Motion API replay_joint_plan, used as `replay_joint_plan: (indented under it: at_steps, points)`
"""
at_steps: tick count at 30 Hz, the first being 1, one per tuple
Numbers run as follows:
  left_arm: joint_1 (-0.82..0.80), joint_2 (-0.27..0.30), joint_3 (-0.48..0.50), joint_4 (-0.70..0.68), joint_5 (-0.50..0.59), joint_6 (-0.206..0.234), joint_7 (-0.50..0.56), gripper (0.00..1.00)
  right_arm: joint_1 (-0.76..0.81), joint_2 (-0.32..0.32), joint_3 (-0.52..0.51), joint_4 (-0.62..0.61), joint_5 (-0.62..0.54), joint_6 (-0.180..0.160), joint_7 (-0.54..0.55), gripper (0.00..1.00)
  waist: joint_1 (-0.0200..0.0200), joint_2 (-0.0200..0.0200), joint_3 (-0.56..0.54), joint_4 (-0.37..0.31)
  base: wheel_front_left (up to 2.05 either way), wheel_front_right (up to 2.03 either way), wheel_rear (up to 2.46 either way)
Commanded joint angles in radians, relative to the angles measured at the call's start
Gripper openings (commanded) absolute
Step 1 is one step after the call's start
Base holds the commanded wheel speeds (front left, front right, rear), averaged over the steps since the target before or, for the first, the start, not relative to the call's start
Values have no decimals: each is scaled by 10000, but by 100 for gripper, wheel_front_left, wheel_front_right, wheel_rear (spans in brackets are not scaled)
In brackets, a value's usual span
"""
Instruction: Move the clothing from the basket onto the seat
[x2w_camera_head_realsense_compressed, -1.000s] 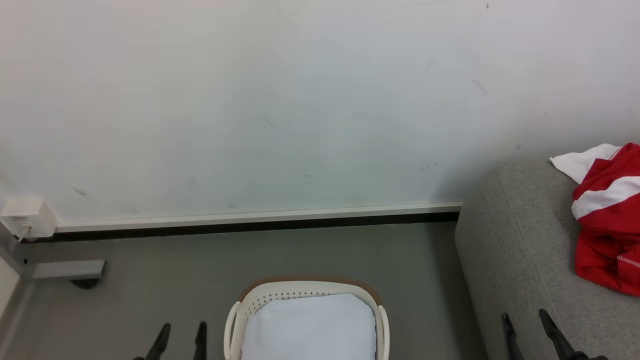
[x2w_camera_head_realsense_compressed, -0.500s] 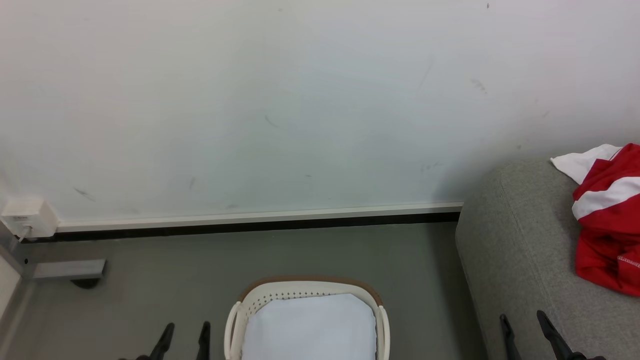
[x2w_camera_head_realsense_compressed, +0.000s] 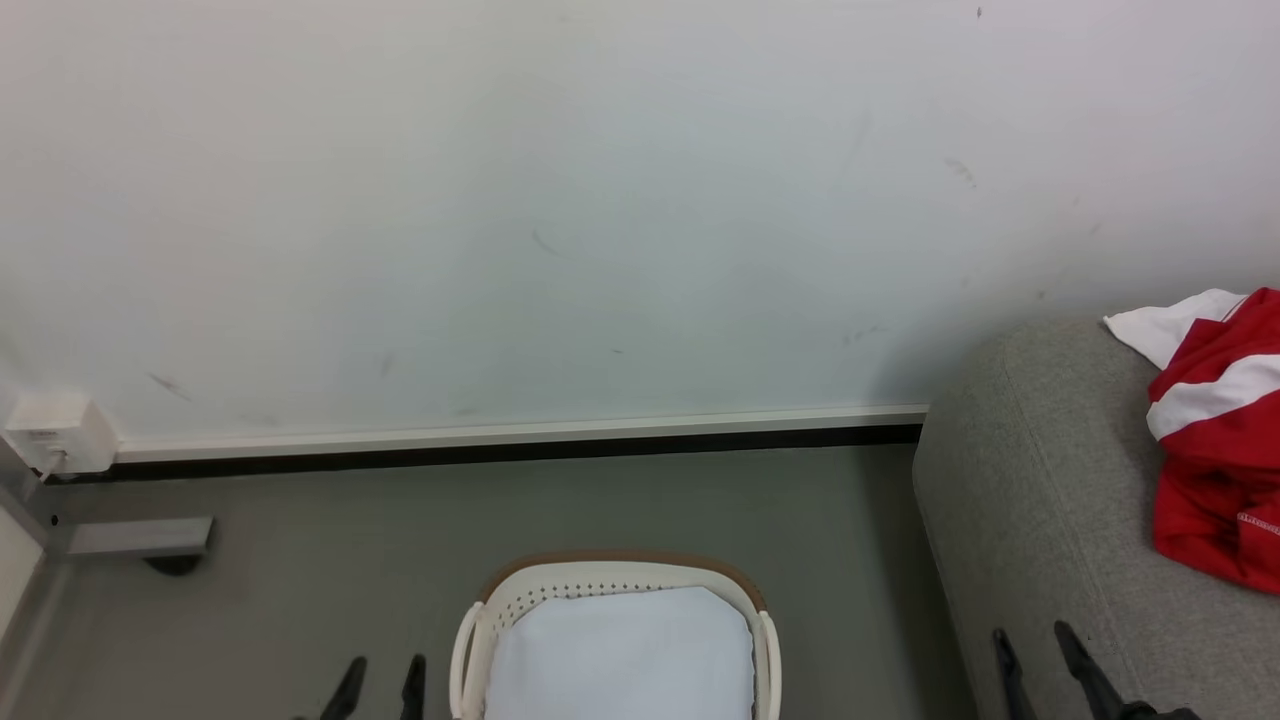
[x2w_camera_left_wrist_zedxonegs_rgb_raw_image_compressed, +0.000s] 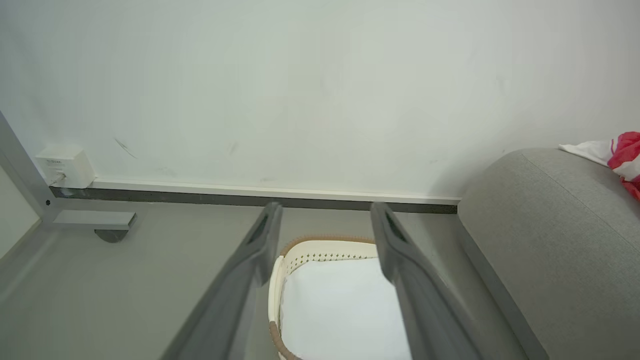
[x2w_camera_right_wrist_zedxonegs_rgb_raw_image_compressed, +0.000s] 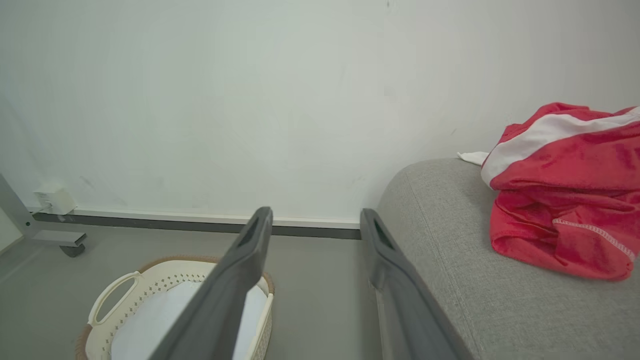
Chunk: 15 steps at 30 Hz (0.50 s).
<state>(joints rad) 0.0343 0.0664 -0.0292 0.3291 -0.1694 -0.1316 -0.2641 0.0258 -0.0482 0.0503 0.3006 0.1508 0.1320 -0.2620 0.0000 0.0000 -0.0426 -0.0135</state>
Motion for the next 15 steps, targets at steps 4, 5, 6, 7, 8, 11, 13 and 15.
replay_joint_plan:
  at_steps: [4,5,6,7,8,11,13,15]
  points:
    - [174,-54,-67,287,-19,0,10,0,184,44,25,263,22,0,62,0,0,0,1,1,0,0,0]
    - [130,-55,-27,293,-213,0,78,0,162,43,6,250,226,0,108,0,0,0,4,2,0,0,0]
    - [94,-56,7,289,-415,0,143,0,140,42,-15,237,437,0,158,0,0,0,8,3,0,0,0]
    - [65,-57,36,279,-618,0,203,0,118,39,-38,224,646,-1,209,0,0,0,11,4,0,0,0]
    - [40,-59,60,264,-819,1,259,0,96,37,-61,212,853,-1,261,0,0,0,15,5,0,0,0]
    - [-23,-62,119,206,-1407,1,411,0,30,28,-127,175,1453,-1,409,0,0,0,26,9,0,0,0]
    - [-61,-64,153,167,-1789,1,504,0,-13,24,-169,151,1838,-2,505,0,0,0,33,11,0,0,0]
    - [-97,-67,186,130,-2162,2,596,0,-56,20,-210,128,2215,-2,599,0,0,0,41,13,0,0,0]
